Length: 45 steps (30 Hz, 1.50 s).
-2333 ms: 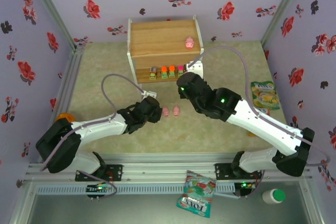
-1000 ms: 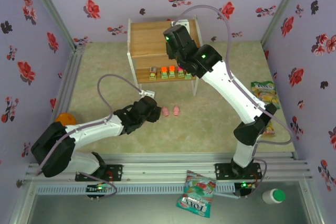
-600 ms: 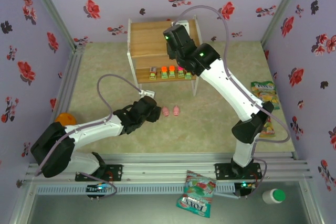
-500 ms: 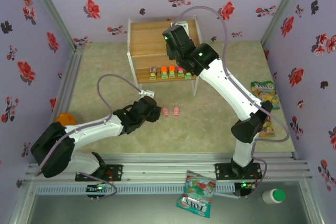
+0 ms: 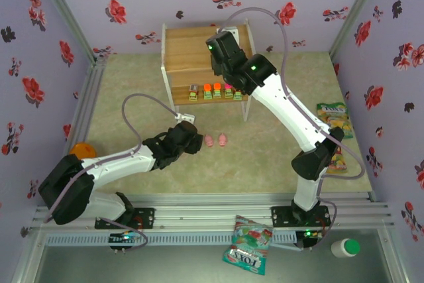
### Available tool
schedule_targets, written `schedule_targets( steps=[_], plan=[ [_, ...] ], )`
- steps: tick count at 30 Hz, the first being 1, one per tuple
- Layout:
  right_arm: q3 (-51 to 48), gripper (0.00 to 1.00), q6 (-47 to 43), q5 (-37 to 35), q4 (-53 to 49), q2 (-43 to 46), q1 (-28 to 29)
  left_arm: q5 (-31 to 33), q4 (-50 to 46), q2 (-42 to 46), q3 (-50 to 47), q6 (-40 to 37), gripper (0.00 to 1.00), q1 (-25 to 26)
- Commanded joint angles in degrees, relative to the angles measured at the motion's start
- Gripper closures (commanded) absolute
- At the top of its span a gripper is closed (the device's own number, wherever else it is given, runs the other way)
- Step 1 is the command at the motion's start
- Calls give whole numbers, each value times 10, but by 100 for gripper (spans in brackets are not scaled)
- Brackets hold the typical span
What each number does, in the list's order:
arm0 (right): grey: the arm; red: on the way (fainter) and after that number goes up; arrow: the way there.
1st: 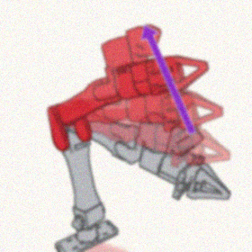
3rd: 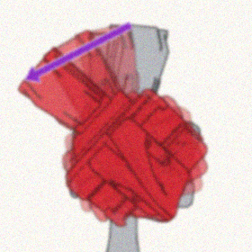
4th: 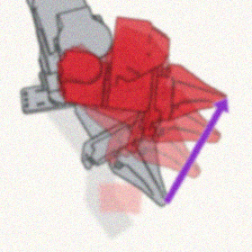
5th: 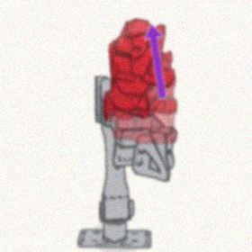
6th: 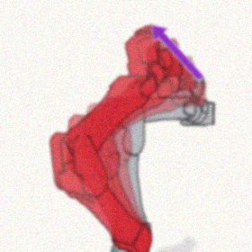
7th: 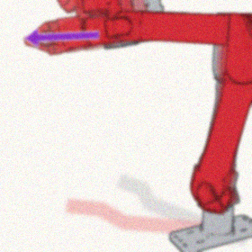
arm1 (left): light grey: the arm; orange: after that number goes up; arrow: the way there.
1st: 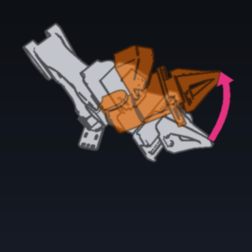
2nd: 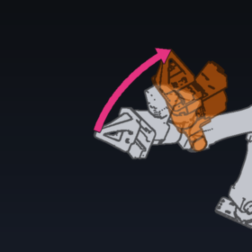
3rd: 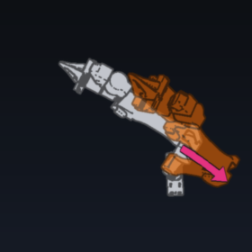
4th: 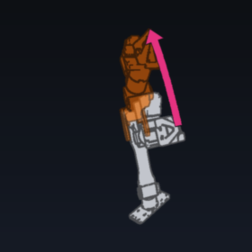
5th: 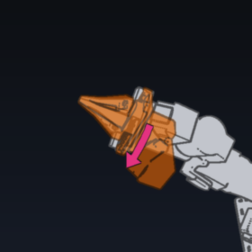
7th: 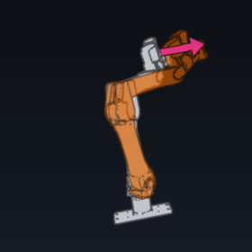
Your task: Place and organize the plastic toys onto the shelf
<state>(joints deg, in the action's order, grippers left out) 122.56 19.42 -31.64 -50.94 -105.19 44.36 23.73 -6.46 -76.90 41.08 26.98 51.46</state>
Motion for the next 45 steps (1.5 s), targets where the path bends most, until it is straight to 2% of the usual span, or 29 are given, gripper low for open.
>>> schedule_targets(
  steps=[1,33,45],
  plan=[
    [15,72,-13,-3,-11,4,-7,-2,-5,11,-7,-4,27,-4],
    [31,65,-14,9,-19,-2,-12,-3,-7,5,-3,-4,27,-4],
    [46,66,-16,6,-33,-11,-11,-3,-9,6,-2,-5,27,-4]
  ],
)
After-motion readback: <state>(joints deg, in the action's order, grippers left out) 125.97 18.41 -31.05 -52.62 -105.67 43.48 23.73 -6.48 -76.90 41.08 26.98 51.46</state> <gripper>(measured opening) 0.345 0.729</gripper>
